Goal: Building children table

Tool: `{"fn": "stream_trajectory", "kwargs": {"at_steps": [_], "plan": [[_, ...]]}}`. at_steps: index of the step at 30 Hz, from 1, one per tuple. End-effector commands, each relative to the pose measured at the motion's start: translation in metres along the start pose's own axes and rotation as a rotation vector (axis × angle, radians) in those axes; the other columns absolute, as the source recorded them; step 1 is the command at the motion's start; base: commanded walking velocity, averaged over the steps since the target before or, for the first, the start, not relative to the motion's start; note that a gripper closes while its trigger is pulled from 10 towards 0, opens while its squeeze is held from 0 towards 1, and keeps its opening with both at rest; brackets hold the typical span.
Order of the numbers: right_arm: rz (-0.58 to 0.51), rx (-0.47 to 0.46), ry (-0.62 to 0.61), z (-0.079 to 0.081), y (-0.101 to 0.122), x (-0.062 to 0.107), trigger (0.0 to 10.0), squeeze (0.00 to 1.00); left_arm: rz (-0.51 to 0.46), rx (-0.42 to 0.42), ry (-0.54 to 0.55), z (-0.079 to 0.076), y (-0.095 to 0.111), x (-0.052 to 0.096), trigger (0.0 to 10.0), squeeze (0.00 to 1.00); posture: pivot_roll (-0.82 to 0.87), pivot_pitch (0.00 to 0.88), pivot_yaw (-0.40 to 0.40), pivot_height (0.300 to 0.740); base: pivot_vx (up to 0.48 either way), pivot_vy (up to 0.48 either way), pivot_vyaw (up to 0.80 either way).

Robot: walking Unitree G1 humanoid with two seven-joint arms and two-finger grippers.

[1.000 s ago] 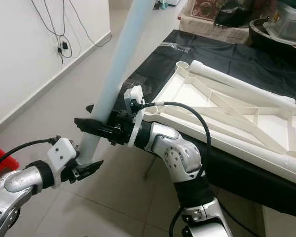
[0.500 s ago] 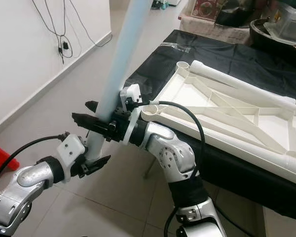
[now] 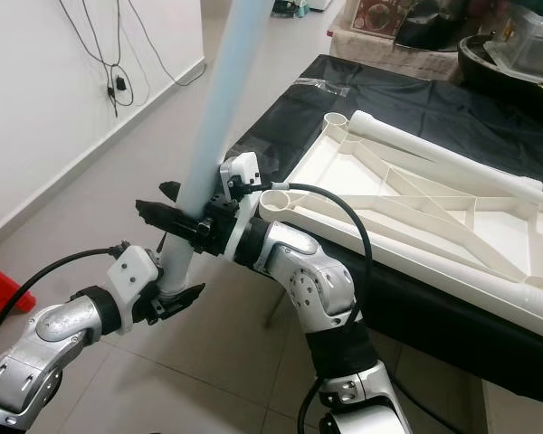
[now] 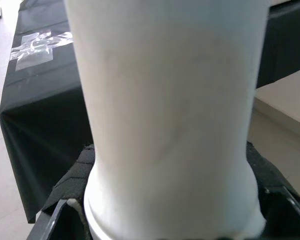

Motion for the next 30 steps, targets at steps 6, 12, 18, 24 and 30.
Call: {"fn": "stream_trajectory", "kwargs": {"at_steps": [6, 12, 18, 24, 30], "plan": [[-0.017, -0.010, 0.003, 0.001, 0.003, -0.007, 0.0, 0.00, 0.002, -0.032, -0.038, -0.008, 0.000, -0.004, 10.0, 0.00, 0.06, 0.115, -0.055, 0.740, 0.000, 0.000, 0.00], [-0.020, -0.011, 0.001, 0.001, 0.004, -0.008, 0.0, 0.00, 0.024, 0.002, -0.029, -0.005, -0.004, -0.003, 10.0, 0.00, 0.07, 0.118, -0.055, 0.740, 0.000, 0.000, 0.00], [-0.026, -0.007, -0.009, -0.002, 0.006, -0.006, 0.0, 0.00, 0.018, 0.032, 0.007, 0.002, -0.003, -0.002, 10.0, 1.00, 0.07, 0.120, -0.055, 0.740, 0.000, 0.000, 0.00], [-0.037, 0.017, -0.039, -0.012, 0.012, 0.000, 0.0, 0.00, 0.041, 0.018, 0.053, 0.010, -0.009, 0.004, 10.0, 1.00, 0.07, 0.124, -0.052, 0.740, 0.000, 0.000, 0.00], [-0.042, 0.064, -0.131, -0.035, 0.023, 0.016, 0.0, 0.00, 0.058, 0.008, 0.175, 0.025, -0.018, 0.015, 10.0, 0.00, 0.07, 0.125, -0.051, 0.740, 0.000, 0.000, 0.00]]}}
Point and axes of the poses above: a point about 5 cm out from each wrist's last joint towards the gripper, its own x axis pointing back from the gripper into the wrist, its own y axis along the axis of the wrist's last joint, z = x × y, the point moved 5 cm from there along -x, pointing out of the wrist towards the gripper, and after that the axes turned 11 degrees about x, right-handed, at the moved point
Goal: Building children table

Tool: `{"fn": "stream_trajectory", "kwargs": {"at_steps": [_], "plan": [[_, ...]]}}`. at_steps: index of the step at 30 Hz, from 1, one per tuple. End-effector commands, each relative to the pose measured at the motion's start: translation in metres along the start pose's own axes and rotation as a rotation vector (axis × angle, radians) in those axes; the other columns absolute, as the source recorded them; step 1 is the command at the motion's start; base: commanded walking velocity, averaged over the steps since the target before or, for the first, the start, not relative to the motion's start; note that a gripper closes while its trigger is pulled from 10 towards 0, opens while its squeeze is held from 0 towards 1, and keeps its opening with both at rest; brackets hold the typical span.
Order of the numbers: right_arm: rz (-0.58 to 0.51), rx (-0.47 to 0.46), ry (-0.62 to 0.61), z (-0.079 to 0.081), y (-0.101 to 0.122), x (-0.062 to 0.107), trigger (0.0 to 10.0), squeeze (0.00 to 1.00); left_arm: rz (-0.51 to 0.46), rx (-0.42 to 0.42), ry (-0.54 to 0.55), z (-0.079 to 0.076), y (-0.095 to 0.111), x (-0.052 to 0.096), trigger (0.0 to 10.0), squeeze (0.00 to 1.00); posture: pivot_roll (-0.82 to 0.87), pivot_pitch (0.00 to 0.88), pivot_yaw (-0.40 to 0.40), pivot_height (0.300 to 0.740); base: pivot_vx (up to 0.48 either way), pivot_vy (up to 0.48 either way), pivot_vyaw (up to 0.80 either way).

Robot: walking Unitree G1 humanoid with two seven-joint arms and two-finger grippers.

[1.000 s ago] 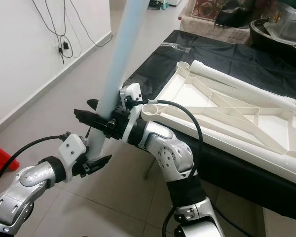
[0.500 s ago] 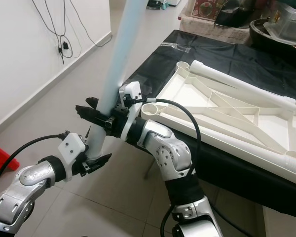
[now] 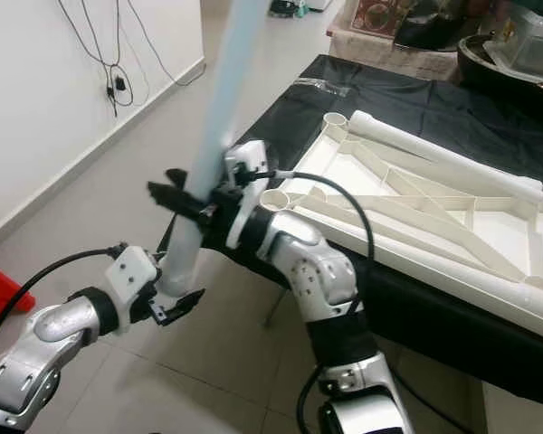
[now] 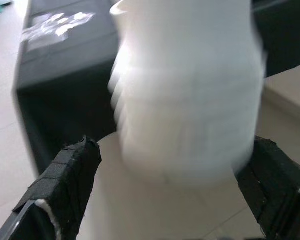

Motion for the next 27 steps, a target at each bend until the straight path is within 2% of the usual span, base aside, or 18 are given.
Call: {"fn": "stream_trajectory", "kwargs": {"at_steps": [1, 2, 3, 4, 7, 10, 11, 13, 19, 27], "plan": [[-0.032, 0.030, -0.058, -0.013, 0.011, 0.004, 2.7, 0.00, 0.010, 0.015, 0.070, 0.010, -0.006, 0.006, 10.0, 0.00, 0.07, 0.125, -0.053, 0.740, 0.000, 0.000, 0.00], [-0.030, 0.054, -0.121, -0.024, 0.014, 0.008, 8.0, 0.00, 0.002, 0.028, 0.114, 0.015, -0.007, 0.010, 10.0, 0.00, 0.07, 0.126, -0.053, 0.740, 0.000, 0.000, 0.00], [-0.025, 0.078, -0.189, -0.036, 0.016, 0.012, 10.0, 0.00, -0.016, 0.037, 0.143, 0.017, -0.006, 0.013, 10.0, 0.00, 0.07, 0.125, -0.052, 0.740, 0.000, 0.000, 0.00], [-0.025, 0.078, -0.189, -0.036, 0.016, 0.012, 10.0, 0.00, -0.016, 0.037, 0.143, 0.017, -0.006, 0.013, 10.0, 0.00, 0.07, 0.125, -0.052, 0.740, 0.000, 0.000, 0.00], [-0.018, 0.138, -0.351, -0.061, 0.023, 0.021, 10.0, 0.00, -0.094, 0.060, 0.211, 0.018, 0.004, 0.020, 10.0, 0.00, 0.07, 0.124, -0.053, 0.740, 0.000, 0.000, 0.00], [-0.027, 0.173, -0.424, -0.070, 0.028, 0.025, 10.0, 0.00, -0.121, 0.067, 0.240, 0.017, 0.009, 0.022, 10.0, 0.00, 0.07, 0.124, -0.053, 0.740, 0.000, 0.000, 0.00], [-0.036, 0.240, -0.522, -0.081, 0.036, 0.030, 10.0, 0.00, -0.167, 0.079, 0.279, 0.016, 0.018, 0.022, 10.0, 0.00, 0.07, 0.124, -0.055, 0.740, 0.000, 0.000, 0.00], [-0.091, 0.336, -0.661, -0.092, 0.053, 0.038, 10.0, 0.00, -0.242, 0.107, 0.345, 0.016, 0.033, 0.023, 10.0, 0.00, 0.07, 0.123, -0.057, 0.740, 0.000, 0.000, 0.00], [-0.174, 0.399, -0.790, -0.101, 0.073, 0.044, 10.0, 0.00, -0.348, 0.123, 0.418, 0.021, 0.057, 0.026, 10.0, 0.00, 0.07, 0.124, -0.063, 0.740, 0.000, 0.000, 0.00], [-0.177, 0.408, -0.784, -0.098, 0.071, 0.038, 10.0, 0.00, -0.354, 0.097, 0.441, 0.025, 0.061, 0.027, 10.0, 0.00, 0.07, 0.122, -0.064, 0.740, 0.226, 0.000, 0.00]]}}
Point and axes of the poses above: a point about 5 cm out from each wrist's last joint towards the gripper, its own x axis pointing back from the gripper into the wrist, its own y axis along the axis of the wrist's last joint, z = x × y, the point moved 5 cm from there along -x, pointing out of the wrist towards the gripper, and after that the axes turned 11 degrees about x, right-handed, at the moved point
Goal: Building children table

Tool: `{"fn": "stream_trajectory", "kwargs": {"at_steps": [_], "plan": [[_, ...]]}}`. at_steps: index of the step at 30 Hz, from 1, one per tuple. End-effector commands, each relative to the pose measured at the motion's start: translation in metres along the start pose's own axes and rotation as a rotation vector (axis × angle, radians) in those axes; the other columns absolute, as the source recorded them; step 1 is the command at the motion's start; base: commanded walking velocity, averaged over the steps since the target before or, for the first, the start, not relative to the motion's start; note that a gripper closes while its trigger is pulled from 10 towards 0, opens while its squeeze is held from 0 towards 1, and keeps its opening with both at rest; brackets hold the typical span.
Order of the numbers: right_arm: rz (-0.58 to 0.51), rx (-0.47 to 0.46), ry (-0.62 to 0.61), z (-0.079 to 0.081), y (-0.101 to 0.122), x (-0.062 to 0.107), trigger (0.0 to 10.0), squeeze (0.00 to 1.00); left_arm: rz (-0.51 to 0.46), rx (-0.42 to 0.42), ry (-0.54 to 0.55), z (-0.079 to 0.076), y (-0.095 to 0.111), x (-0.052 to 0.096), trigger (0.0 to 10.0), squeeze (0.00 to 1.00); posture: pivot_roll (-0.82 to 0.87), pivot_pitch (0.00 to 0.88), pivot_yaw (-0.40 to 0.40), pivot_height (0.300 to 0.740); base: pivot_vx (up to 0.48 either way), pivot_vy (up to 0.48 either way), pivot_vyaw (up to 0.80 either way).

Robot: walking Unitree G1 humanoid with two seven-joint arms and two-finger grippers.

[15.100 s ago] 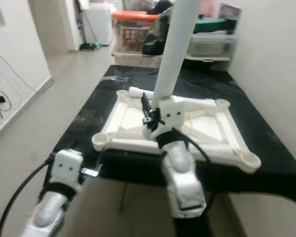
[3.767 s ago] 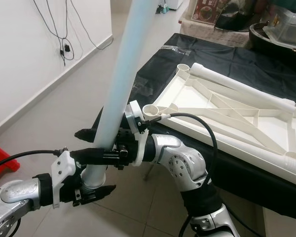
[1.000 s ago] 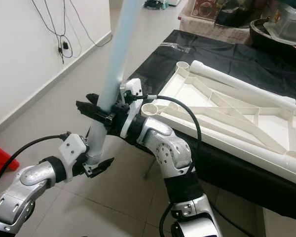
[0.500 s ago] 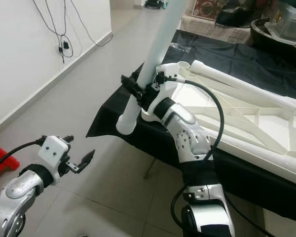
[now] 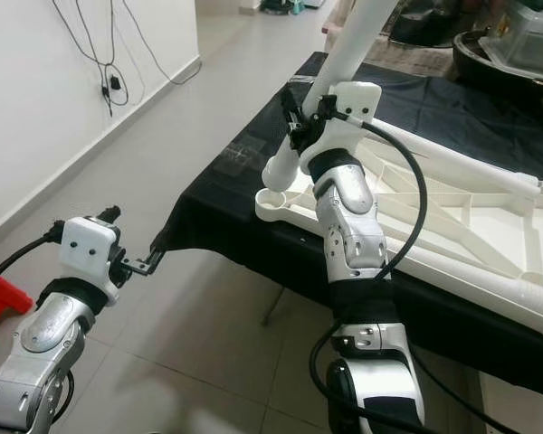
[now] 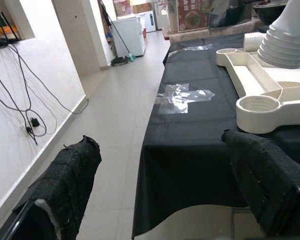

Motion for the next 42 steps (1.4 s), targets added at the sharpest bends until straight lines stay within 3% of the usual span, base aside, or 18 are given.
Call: {"fn": "stream_trajectory", "kwargs": {"at_steps": [1, 9, 24, 32, 37, 39, 42], "plan": [[-0.021, 0.001, 0.013, 0.008, 0.002, -0.002, 10.0, 0.00, -0.013, -0.024, 0.016, 0.003, 0.002, 0.003, 10.0, 0.00, 0.08, 0.122, -0.065, 0.740, 0.315, 0.000, 0.00], [-0.023, 0.005, 0.022, 0.019, -0.005, -0.002, 10.0, 0.00, -0.011, -0.027, 0.003, -0.002, 0.001, 0.003, 10.0, 0.00, 0.07, 0.111, -0.057, 0.740, 0.330, 0.000, 0.00], [-0.031, -0.003, 0.012, 0.019, -0.006, -0.001, 10.0, 0.00, -0.016, -0.024, 0.005, 0.000, 0.002, 0.001, 10.0, 0.00, 0.07, 0.100, -0.059, 0.740, 0.344, 0.000, 0.00], [-0.026, -0.015, 0.040, 0.020, -0.007, -0.002, 10.0, 0.00, -0.005, -0.008, 0.015, 0.001, 0.000, 0.002, 10.0, 0.00, 0.08, 0.107, -0.057, 0.740, 0.000, 0.000, 0.00], [0.042, -0.178, 0.266, 0.032, -0.018, -0.002, 10.0, 0.00, 0.034, 0.061, -0.107, -0.027, -0.008, 0.009, 10.0, 0.00, 0.08, 0.119, -0.060, 0.740, 0.000, 0.000, 0.00], [0.054, -0.203, 0.303, 0.034, -0.019, 0.000, 10.0, 0.00, 0.041, 0.073, -0.129, -0.031, -0.009, 0.011, 10.0, 0.00, 0.08, 0.121, -0.062, 0.740, 0.000, 0.000, 0.00], [0.109, -0.206, 0.496, 0.044, -0.027, 0.009, 10.0, 0.00, 0.060, 0.103, -0.193, -0.047, -0.012, 0.017, 10.0, 0.00, 0.08, 0.139, -0.064, 0.740, 0.000, 0.000, 0.00]]}}
Point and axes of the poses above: a point about 5 cm out from each wrist's last joint towards the gripper, its own x axis pointing back from the gripper into the wrist, its own y axis along the axis of the wrist's last joint, z = x × y, the point moved 5 cm from there along -x, pointing out of the wrist towards the gripper, and after that the axes turned 11 degrees about x, right-handed, at the moved point
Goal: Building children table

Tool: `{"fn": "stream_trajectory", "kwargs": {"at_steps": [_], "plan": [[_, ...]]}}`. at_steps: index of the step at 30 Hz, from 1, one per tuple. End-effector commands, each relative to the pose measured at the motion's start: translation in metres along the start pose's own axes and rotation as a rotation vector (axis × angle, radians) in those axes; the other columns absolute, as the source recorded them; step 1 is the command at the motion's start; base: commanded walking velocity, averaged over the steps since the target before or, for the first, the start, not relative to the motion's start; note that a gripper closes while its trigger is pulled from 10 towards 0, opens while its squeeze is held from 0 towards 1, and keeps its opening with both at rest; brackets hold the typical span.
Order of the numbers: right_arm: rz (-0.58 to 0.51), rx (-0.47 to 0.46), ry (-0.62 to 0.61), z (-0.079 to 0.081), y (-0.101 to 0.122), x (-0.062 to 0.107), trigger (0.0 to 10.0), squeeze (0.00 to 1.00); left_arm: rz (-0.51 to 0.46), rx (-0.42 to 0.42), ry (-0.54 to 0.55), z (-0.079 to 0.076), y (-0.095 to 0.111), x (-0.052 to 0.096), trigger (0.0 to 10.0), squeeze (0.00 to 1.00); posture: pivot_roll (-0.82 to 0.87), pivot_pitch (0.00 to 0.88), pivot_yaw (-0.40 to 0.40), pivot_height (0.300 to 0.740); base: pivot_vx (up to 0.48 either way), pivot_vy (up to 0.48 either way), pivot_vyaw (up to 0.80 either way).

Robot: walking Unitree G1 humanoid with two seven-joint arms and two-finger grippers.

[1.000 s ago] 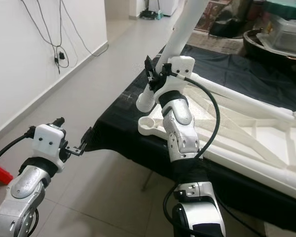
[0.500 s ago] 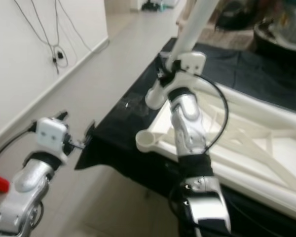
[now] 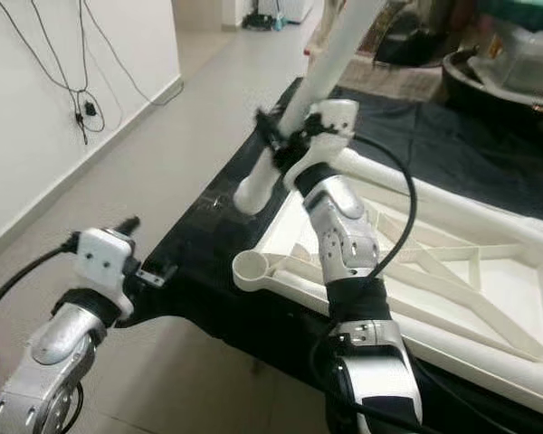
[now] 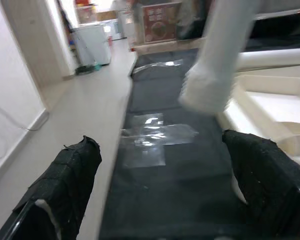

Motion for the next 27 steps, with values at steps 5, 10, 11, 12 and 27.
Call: {"fn": "stream_trajectory", "kwargs": {"at_steps": [5, 10, 11, 12, 27], "plan": [[0.037, -0.038, 0.309, 0.011, 0.004, 0.006, 10.0, 0.00, 0.053, 0.095, -0.151, -0.036, -0.009, 0.012, 10.0, 0.00, 0.08, 0.160, -0.071, 0.740, 0.000, 0.000, 0.00], [0.061, -0.034, 0.485, 0.016, 0.004, 0.015, 10.0, 0.00, 0.075, 0.124, -0.206, -0.051, -0.012, 0.020, 10.0, 0.00, 0.09, 0.194, -0.075, 0.740, 0.000, 0.000, 0.00], [0.071, -0.027, 0.523, 0.017, 0.003, 0.017, 10.0, 0.00, 0.081, 0.134, -0.213, -0.054, -0.012, 0.023, 10.0, 0.00, 0.09, 0.194, -0.075, 0.740, 0.000, 0.000, 0.00], [0.076, -0.022, 0.551, 0.018, 0.002, 0.017, 10.0, 0.00, 0.085, 0.139, -0.214, -0.056, -0.013, 0.024, 10.0, 0.00, 0.09, 0.209, -0.080, 0.740, 0.000, 0.000, 0.00], [0.064, -0.027, 0.664, 0.006, 0.015, 0.023, 10.0, 0.00, 0.130, 0.174, -0.224, -0.069, -0.016, 0.043, 10.0, 0.00, 0.10, 0.277, -0.077, 0.740, 0.000, 0.000, 0.00]]}}
Point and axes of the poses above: a point about 5 cm out from each wrist's last joint towards the gripper, its own x axis pointing back from the gripper into the wrist, its own y axis along the axis of the wrist's last joint, z = x × y, the point moved 5 cm from there along -x, pointing out of the wrist towards the gripper, and after that the axes turned 11 degrees about x, right-handed, at the moved point
